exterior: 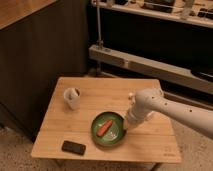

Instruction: Drag the ceramic bowl in a circle

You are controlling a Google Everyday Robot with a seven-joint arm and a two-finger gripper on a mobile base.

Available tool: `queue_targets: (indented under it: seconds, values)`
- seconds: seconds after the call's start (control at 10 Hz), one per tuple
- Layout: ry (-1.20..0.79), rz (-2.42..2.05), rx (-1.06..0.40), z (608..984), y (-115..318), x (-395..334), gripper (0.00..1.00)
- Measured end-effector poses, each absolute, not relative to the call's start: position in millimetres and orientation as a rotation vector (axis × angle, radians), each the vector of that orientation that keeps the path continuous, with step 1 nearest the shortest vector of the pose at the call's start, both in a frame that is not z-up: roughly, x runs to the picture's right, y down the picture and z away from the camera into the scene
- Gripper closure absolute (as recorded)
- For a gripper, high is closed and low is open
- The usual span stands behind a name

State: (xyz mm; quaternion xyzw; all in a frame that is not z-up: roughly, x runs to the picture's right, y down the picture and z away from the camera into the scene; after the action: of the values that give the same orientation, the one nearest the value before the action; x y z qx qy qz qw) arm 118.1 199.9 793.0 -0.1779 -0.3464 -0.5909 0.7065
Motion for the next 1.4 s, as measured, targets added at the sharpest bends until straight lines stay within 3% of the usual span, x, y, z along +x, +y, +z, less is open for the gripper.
queue_targets:
  seconds: [0.5,1.1,1.4]
  values:
    - [-0.763,-1.293,-0.458,819.6,170.7,136.9,0.85]
    - [-0.767,-1.325,-0.470,786.5,209.6,166.1,0.85]
    - [-0.770,-1.381,-0.477,784.1,212.1,141.0,0.85]
